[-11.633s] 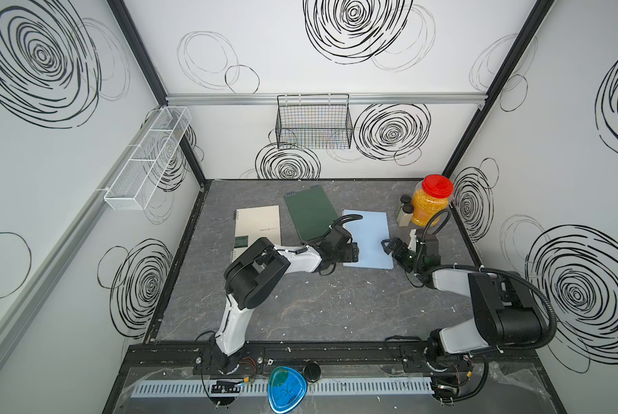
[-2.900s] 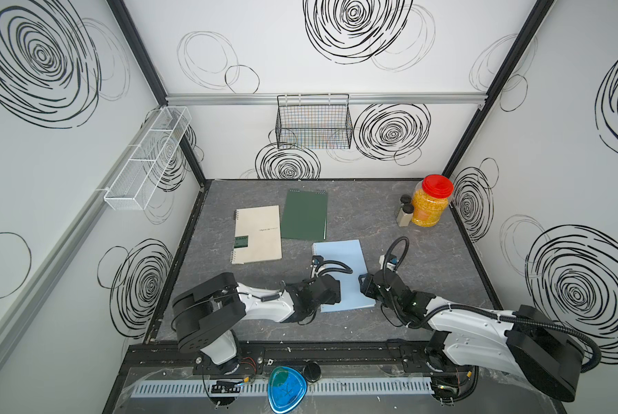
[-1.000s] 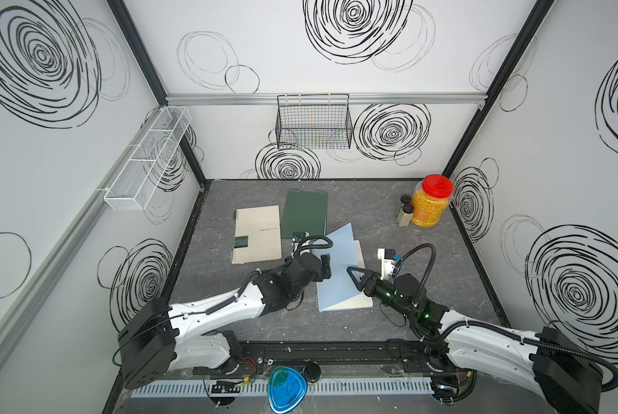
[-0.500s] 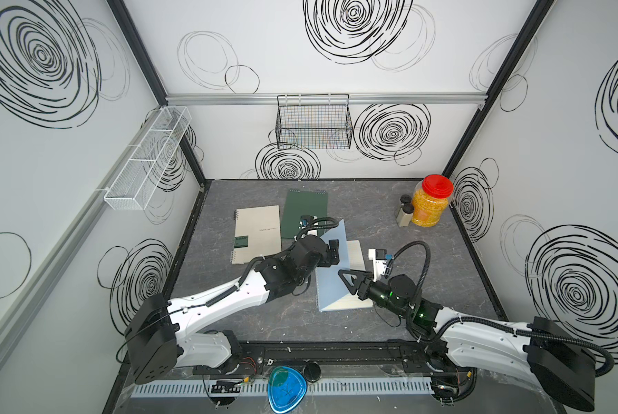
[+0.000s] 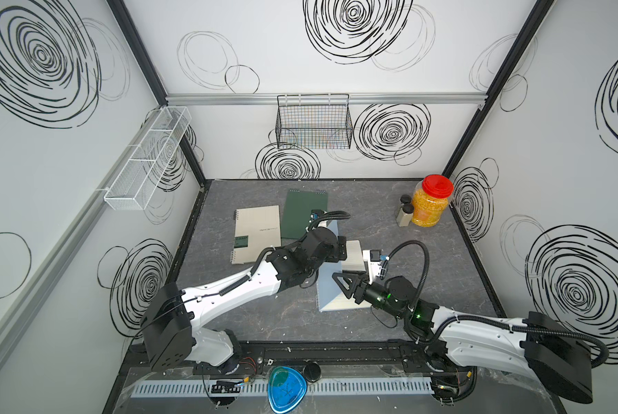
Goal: Tear off pages from different notebooks
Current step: Open the notebook at the center of the board.
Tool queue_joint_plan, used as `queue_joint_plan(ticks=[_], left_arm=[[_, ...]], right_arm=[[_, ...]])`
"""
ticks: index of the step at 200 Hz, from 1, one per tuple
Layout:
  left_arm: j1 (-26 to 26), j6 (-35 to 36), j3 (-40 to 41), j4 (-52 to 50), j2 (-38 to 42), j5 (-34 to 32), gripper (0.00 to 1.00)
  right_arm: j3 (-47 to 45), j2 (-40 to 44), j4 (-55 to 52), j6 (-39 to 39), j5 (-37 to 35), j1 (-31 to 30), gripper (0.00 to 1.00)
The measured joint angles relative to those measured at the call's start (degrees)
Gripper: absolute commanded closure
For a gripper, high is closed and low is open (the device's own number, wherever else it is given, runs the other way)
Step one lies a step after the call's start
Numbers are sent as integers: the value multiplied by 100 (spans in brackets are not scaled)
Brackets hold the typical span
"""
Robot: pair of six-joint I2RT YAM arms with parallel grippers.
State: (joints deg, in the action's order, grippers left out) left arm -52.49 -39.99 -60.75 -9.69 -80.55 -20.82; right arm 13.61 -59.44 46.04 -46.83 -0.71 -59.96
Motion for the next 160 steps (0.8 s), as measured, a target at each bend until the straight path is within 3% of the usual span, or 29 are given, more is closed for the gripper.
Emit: queue_joint_plan(ticks=[70, 135, 160], left_arm=[[2, 90, -334, -411, -483, -157, 19], [105, 151, -341, -601, -566, -267, 50], [166, 149, -341, -645, -566, -267, 54]], right_arm=[[184, -317, 149, 114, 68, -149, 42], [269, -518, 297, 229, 177, -267, 42], [269, -522, 317, 262, 210, -293, 42]])
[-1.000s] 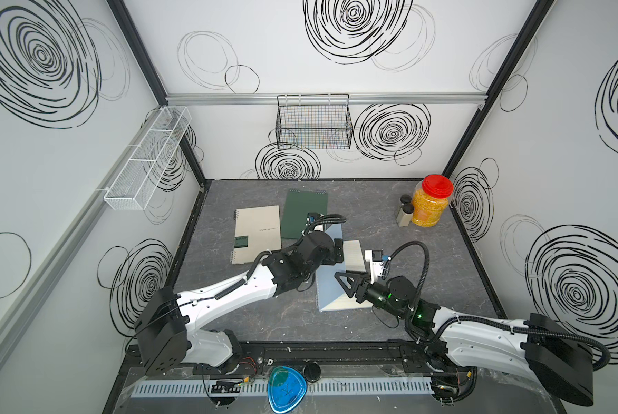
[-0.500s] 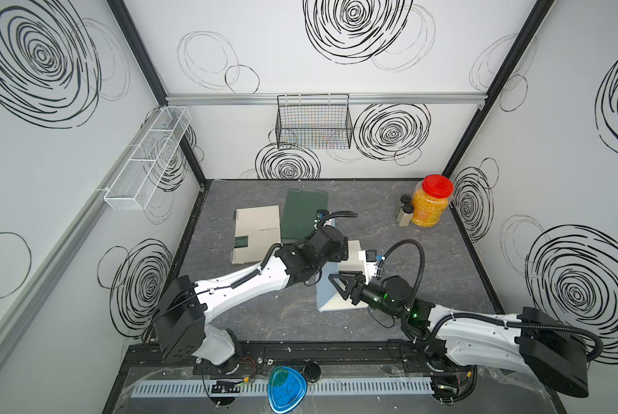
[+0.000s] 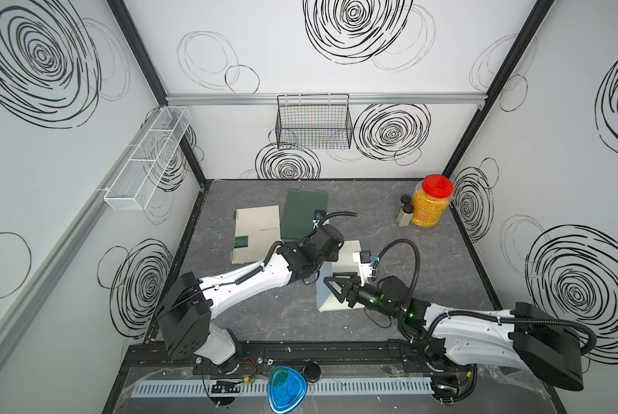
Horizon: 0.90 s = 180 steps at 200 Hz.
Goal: Tear off pages from different notebooks
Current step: Open the notebook at the center of the board.
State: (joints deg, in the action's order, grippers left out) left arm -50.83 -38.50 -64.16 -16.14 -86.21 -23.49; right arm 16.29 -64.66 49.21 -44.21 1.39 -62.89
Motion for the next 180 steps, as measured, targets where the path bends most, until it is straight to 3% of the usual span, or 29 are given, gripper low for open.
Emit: queue_joint_plan(ticks=[44, 66, 85, 123, 164, 180], left_arm=[[76, 4, 9, -7, -2, 7, 57], [87, 20, 9, -13, -2, 15, 44], [101, 2, 11, -9, -2, 24, 42], [120, 4, 17, -13, -2, 26, 56], [186, 15, 61, -11, -13, 31, 51], [203, 15, 85, -11, -39, 33, 54]], right_arm=[[20, -59, 68, 48, 48, -26, 42], [118, -157, 74, 59, 96, -39, 42], [197, -238, 83, 61, 142, -46, 42], [229, -363, 90, 61, 179, -74, 42], [236, -372, 90, 63, 188, -85, 42], [240, -378, 90, 68, 201, -85, 42]])
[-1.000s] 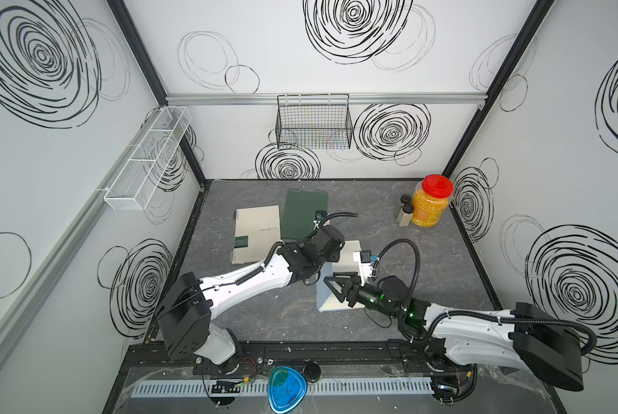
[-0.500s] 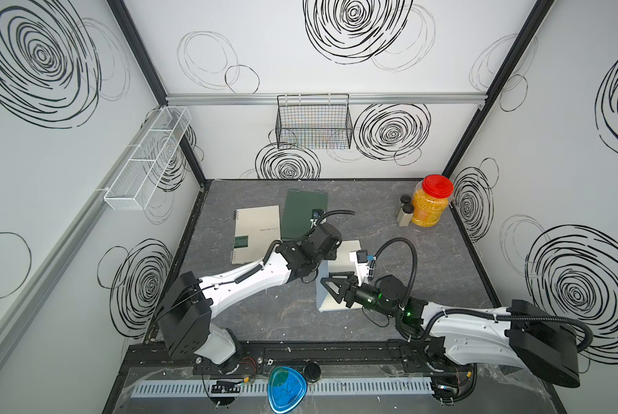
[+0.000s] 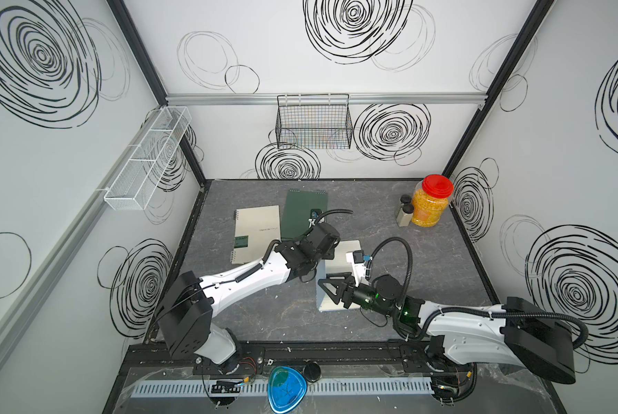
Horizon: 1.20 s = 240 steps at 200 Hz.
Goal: Tear off pages from different notebooks
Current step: Open the notebook at the center of the board.
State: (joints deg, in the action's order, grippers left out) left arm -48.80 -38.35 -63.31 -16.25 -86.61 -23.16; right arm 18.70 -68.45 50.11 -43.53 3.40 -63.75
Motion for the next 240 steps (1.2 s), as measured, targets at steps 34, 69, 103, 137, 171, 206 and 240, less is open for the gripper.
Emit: queue_joint_plan(ticks=[34, 69, 103, 137, 171, 206, 240], left_arm=[[9, 9, 9, 59, -59, 28, 73], [44, 98, 9, 2, -83, 63, 88], [212, 284, -31, -168, -83, 214, 100], [505, 511, -227, -354, -85, 476, 100], [623, 866, -249, -350, -105, 621, 100], [621, 1213, -197, -173, -96, 667, 100], [634, 1563, 17, 52, 48, 634, 100]], right_arm=[[39, -52, 70, 13, 50, -11, 42], [55, 17, 26, 59, 70, -26, 36], [52, 350, -153, 138, -66, -26, 32], [-46, 811, -496, 188, -249, 31, 27], [-227, 1362, -1102, 201, -492, 302, 25], [-380, 1788, -1711, 166, -546, 892, 22], [-564, 2162, -2214, 122, -603, 1591, 20]])
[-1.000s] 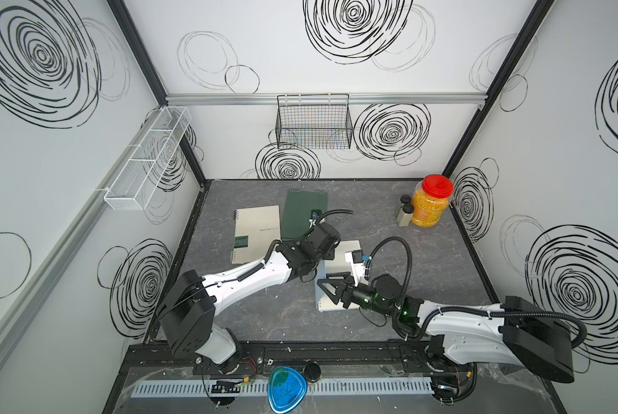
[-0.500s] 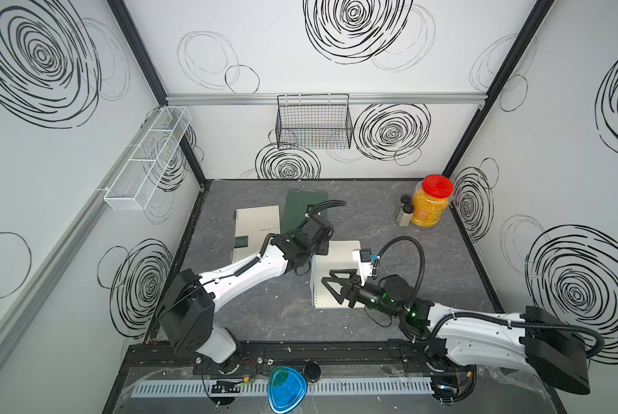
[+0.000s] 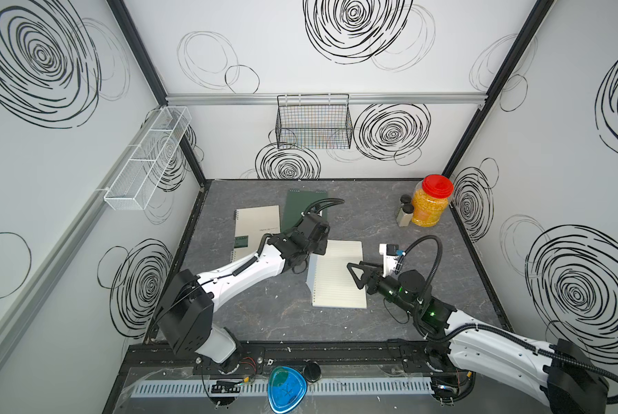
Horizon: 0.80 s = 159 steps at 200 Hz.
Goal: Tear off pages from different notebooks
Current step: Open the notebook at the center of the board.
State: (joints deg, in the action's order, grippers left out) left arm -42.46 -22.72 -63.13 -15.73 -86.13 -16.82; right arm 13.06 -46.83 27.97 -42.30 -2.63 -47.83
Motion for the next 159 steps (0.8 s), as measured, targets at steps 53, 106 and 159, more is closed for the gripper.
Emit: queue_joint_plan(ticks=[53, 106, 159], left_arm=[[7, 588, 435, 361, 315, -70, 100], [-306, 1005, 634, 503, 352, -555, 100], [-442, 1119, 713, 522, 455, -761, 100]], right_arm=[[-46, 129, -647, -33, -450, 660, 11], [-269, -140, -688, -59, -800, 745, 2], [-433, -68, -756, -114, -905, 802, 0]])
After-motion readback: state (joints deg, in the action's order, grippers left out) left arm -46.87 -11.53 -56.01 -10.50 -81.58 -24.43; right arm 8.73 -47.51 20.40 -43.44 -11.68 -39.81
